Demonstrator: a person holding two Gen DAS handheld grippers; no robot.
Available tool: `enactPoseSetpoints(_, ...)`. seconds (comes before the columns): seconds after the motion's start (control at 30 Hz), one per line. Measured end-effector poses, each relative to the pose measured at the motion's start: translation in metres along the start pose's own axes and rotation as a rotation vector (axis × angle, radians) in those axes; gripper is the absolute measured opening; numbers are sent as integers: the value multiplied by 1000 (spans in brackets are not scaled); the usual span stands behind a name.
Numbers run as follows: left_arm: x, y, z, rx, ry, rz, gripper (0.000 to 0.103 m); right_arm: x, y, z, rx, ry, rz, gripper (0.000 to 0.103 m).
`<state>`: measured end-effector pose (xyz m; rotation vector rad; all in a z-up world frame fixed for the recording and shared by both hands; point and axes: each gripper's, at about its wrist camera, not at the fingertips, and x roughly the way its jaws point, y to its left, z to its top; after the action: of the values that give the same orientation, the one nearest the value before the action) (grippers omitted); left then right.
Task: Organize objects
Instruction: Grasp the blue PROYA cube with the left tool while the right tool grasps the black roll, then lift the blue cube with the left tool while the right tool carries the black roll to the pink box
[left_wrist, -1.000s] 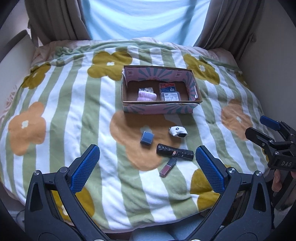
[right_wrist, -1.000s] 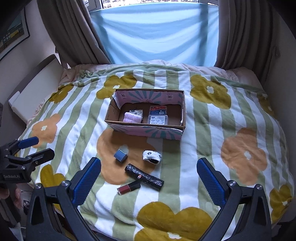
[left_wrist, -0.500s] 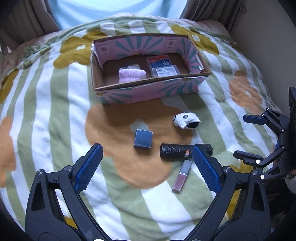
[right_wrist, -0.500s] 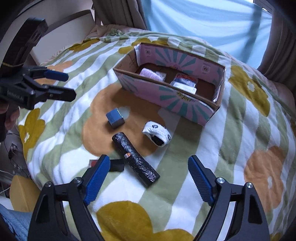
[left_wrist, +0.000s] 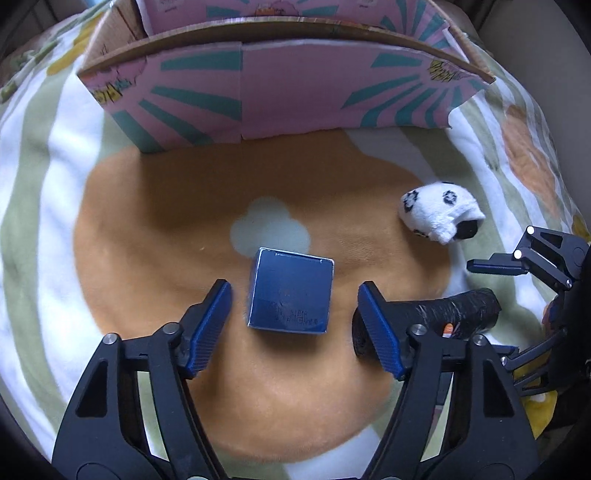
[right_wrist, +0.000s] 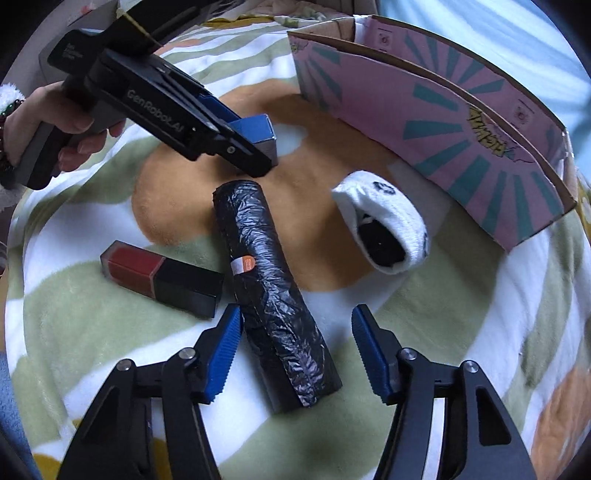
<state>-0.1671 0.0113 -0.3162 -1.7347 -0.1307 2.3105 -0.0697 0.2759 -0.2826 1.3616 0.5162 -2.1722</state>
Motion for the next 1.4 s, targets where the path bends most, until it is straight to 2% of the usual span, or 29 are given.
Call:
enactPoseSetpoints(0.1, 6, 1, 1, -4, 2, 2, 64, 7, 4, 5, -45, 2, 21, 49)
enactPoseSetpoints(0.2, 8, 1, 3, 8, 12, 21, 53, 11, 6, 10, -76, -2, 38, 43)
enactPoseSetpoints(0.27, 11, 1, 4, 14, 20, 31, 47, 13, 6, 14, -81, -1, 64, 35)
enactPoseSetpoints(0.43, 12, 5, 6, 2, 24, 18, 37, 13, 6, 18, -93, -6, 65, 31)
enactPoseSetpoints(0.8, -2, 2, 14, -5, 20, 12, 37, -11, -3, 32, -32, -33, 64, 28)
enactPoseSetpoints(0.93, -20, 0, 22, -15, 1, 10, 37, -34, -11, 33, 44, -55, 57, 28)
enactPoseSetpoints(1.1, -59, -11, 22, -34, -44, 9, 37, -73, -17, 40, 198, -85, -9, 28)
enactPoseSetpoints(1.13, -69, -13, 26, -37, -54, 8, 37, -83, -18, 30, 236, -94, -20, 28)
enactPoseSetpoints(1.23, -102, -15, 16, -48, -81, 6, 37, -113, -22, 41, 363, -123, -55, 28)
enactPoseSetpoints(1.4, -167, -27, 12, -67, -135, 10, 37, -176, -25, 56, 506, -166, -120, 28)
